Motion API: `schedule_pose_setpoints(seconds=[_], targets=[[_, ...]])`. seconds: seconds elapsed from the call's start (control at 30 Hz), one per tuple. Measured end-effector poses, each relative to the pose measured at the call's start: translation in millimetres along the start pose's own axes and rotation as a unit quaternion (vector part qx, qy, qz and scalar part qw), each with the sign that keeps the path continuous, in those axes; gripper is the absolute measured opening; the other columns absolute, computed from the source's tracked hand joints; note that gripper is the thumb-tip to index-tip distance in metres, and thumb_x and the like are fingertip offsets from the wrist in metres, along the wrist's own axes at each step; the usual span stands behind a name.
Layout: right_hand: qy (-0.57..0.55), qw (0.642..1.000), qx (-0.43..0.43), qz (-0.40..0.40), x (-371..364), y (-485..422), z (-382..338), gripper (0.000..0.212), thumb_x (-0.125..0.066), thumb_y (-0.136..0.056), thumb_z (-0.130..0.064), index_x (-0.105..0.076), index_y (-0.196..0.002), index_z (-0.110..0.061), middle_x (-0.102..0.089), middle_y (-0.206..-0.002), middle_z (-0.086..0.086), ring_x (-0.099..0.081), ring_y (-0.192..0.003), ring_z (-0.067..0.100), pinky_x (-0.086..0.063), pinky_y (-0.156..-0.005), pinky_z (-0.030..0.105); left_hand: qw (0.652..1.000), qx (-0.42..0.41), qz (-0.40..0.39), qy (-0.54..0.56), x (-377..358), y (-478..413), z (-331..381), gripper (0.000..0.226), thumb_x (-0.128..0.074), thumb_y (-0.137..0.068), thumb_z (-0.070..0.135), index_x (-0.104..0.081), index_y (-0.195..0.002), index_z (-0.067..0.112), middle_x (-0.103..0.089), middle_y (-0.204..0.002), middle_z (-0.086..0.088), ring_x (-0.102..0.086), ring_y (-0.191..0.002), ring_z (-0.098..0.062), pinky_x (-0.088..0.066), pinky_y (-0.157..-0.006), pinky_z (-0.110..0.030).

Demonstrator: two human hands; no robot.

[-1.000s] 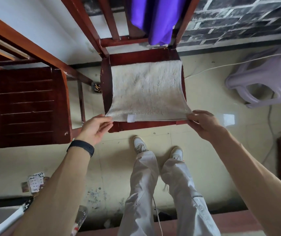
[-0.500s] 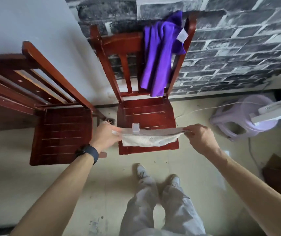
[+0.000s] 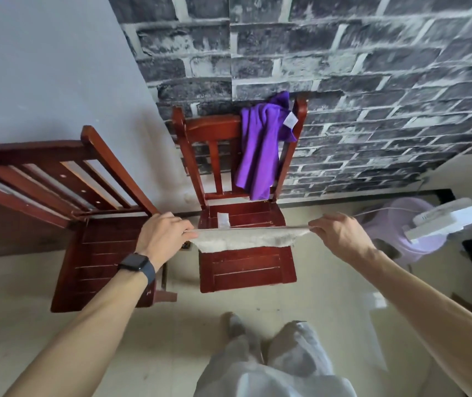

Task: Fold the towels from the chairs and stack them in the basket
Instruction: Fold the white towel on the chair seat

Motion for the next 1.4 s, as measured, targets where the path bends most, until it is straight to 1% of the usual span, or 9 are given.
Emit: schedule_pose_setpoints(seconds=[0.1, 0.2, 0.37, 0.47, 0.6, 0.77, 1.0, 1.2, 1.4], targets=[[-0.027, 0.999, -0.010, 0.023, -5, 0, 5, 0.021, -0.077, -0.079, 0.004, -0.080, -0.096, -0.009, -0.076, -0.092, 0.006, -0.068, -0.078, 0.032, -0.062, -0.067, 0.041, 0.999, -0.037, -0.004, -0.030, -11, 5, 7, 0.006, -0.080, -0.082, 0.028, -0.080, -0.085, 0.022, -0.074, -0.074, 0.006, -0.063, -0.072, -0.022, -0.050, -0.062, -0.030], [-0.040, 0.999, -0.027, 0.017, -15, 0, 10, 0.019, -0.076, -0.082, 0.001, -0.079, -0.098, -0.009, -0.076, -0.091, 0.008, -0.068, -0.078, 0.033, -0.061, -0.067, 0.043, 0.998, -0.036, -0.024, -0.041, -25, 8, 10, 0.008, -0.083, -0.078, 0.028, -0.079, -0.082, 0.022, -0.073, -0.071, 0.004, -0.063, -0.069, -0.023, -0.051, -0.059, -0.031], [0.007, 0.998, -0.011, -0.055, -35, -12, 21, 0.013, -0.081, -0.078, -0.005, -0.078, -0.087, -0.013, -0.073, -0.077, 0.008, -0.067, -0.070, 0.035, -0.060, -0.056, 0.044, 0.993, -0.048, -0.065, -0.090, -44, -4, 6, 0.004, -0.079, -0.079, 0.022, -0.077, -0.082, 0.020, -0.072, -0.072, 0.002, -0.061, -0.068, -0.026, -0.047, -0.059, -0.031], [0.033, 0.997, -0.003, -0.076, -42, -37, 27, 0.011, -0.081, -0.076, -0.003, -0.074, -0.079, -0.011, -0.067, -0.070, 0.007, -0.063, -0.065, 0.033, -0.057, -0.049, 0.042, 0.992, -0.021, -0.061, -0.110, -51, -28, -2, 0.012, -0.085, -0.070, 0.016, -0.075, -0.072, 0.021, -0.068, -0.063, 0.002, -0.058, -0.063, -0.027, -0.046, -0.056, -0.029], [0.018, 0.998, -0.018, -0.052, -43, -81, 38, 0.004, -0.075, -0.085, -0.008, -0.075, -0.087, -0.011, -0.070, -0.080, 0.009, -0.064, -0.075, 0.034, -0.058, -0.057, 0.042, 0.993, 0.012, -0.040, -0.115, -55, -70, -15, 0.020, -0.089, -0.063, 0.011, -0.075, -0.072, 0.021, -0.068, -0.064, 0.001, -0.059, -0.064, -0.027, -0.048, -0.058, -0.031], [-0.002, 0.999, -0.031, -0.027, -52, -112, 53, 0.010, -0.071, -0.091, -0.014, -0.077, -0.098, -0.013, -0.074, -0.095, 0.009, -0.066, -0.087, 0.037, -0.060, -0.071, 0.046, 0.993, 0.003, -0.011, -0.122, -52, -99, -21, 0.014, -0.085, -0.071, 0.012, -0.076, -0.080, 0.019, -0.070, -0.072, -0.004, -0.062, -0.069, -0.030, -0.048, -0.061, -0.035], [-0.006, 0.997, -0.054, -0.056, -86, -92, 62, 0.010, -0.070, -0.089, -0.011, -0.075, -0.098, -0.011, -0.069, -0.097, 0.010, -0.061, -0.093, 0.038, -0.058, -0.073, 0.046, 0.996, -0.009, 0.016, -0.092, -74, -86, -15, 0.006, -0.080, -0.080, 0.019, -0.076, -0.082, 0.016, -0.071, -0.073, -0.003, -0.063, -0.070, -0.030, -0.048, -0.064, -0.038], [-0.021, 0.988, -0.096, -0.119, -177, -38, 71, 0.013, -0.066, -0.092, -0.013, -0.074, -0.103, -0.011, -0.068, -0.103, 0.012, -0.060, -0.100, 0.038, -0.059, -0.072, 0.047, 0.996, 0.016, -0.067, -0.062, -176, -39, -13, 0.007, -0.081, -0.077, 0.020, -0.074, -0.078, 0.017, -0.070, -0.071, -0.002, -0.062, -0.069, -0.029, -0.047, -0.063, -0.035], [-0.053, 0.950, -0.166, -0.260, -296, 65, 79, 0.018, -0.065, -0.091, -0.009, -0.075, -0.104, -0.014, -0.068, -0.109, 0.010, -0.058, -0.106, 0.037, -0.057, -0.079, 0.050, 0.973, 0.038, -0.222, -0.045, -301, 39, 0, 0.007, -0.080, -0.075, 0.019, -0.073, -0.075, 0.021, -0.067, -0.066, 0.001, -0.062, -0.068, -0.028, -0.047, -0.063, -0.034]])
Point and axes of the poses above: each hand's wrist, its own y-axis away from the middle knuckle, its own x-axis out of the back of the hand, z = x × y, the point moved 7 cm from there along -y, towards the middle knuckle
